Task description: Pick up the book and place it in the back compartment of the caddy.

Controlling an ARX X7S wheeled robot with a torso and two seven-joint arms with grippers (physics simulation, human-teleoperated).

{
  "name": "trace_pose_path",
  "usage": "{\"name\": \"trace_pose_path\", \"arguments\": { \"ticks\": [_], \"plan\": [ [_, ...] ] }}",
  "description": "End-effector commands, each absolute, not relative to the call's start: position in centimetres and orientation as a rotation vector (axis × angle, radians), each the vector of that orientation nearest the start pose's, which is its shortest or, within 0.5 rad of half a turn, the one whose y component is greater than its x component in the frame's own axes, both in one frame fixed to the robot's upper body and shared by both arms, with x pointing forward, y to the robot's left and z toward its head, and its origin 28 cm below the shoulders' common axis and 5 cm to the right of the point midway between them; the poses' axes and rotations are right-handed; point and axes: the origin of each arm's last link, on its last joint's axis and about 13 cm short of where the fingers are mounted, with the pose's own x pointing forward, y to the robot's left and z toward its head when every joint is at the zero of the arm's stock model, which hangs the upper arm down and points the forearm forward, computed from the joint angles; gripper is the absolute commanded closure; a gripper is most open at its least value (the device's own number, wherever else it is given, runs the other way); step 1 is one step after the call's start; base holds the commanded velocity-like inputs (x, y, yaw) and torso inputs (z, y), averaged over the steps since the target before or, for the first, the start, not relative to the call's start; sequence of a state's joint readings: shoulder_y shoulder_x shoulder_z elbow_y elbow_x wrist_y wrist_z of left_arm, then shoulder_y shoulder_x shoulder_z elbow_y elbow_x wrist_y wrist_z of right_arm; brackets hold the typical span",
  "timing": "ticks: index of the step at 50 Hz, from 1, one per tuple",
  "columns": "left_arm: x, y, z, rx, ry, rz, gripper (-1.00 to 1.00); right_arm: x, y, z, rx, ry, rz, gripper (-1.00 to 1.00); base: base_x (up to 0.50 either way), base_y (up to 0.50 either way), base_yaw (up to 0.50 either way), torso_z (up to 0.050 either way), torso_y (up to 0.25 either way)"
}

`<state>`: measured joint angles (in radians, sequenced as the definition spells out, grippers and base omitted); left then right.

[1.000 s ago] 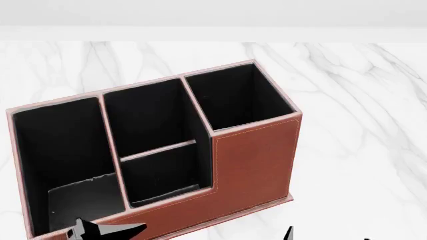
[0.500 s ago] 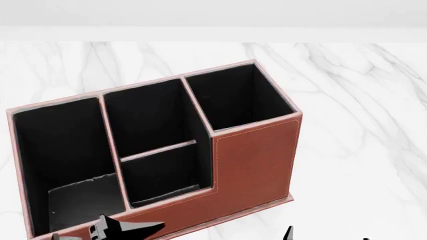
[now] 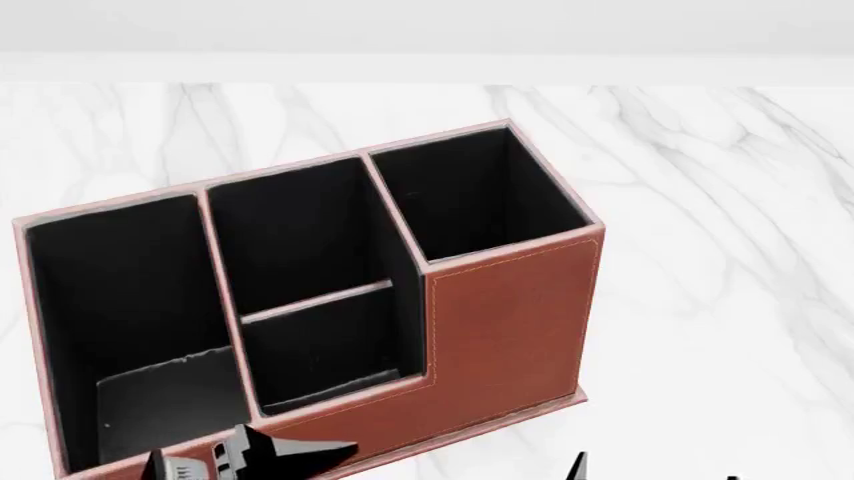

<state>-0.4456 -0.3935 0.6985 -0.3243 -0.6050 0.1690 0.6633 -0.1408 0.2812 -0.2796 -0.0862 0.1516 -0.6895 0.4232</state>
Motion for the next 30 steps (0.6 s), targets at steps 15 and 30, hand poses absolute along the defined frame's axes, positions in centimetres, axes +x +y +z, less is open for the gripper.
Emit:
{"name": "trace_pose_path", "arguments": {
  "ticks": [15,30],
  "plan": [
    [29.2,19.4,2.0,-0.037,0.035,-1.169,-1.00,17.0,-10.1,4.4,0.128,-0.550,-0.091,-1.00,0.00,0.00,0.00,0.000,0.000],
    [29.7,18.6,1.6,-0.032,0.058,-1.193,-1.00,17.0,-10.0,4.4,0.125,-0.548,-0.090,-1.00,0.00,0.00,0.00,0.000,0.000]
  ]
}}
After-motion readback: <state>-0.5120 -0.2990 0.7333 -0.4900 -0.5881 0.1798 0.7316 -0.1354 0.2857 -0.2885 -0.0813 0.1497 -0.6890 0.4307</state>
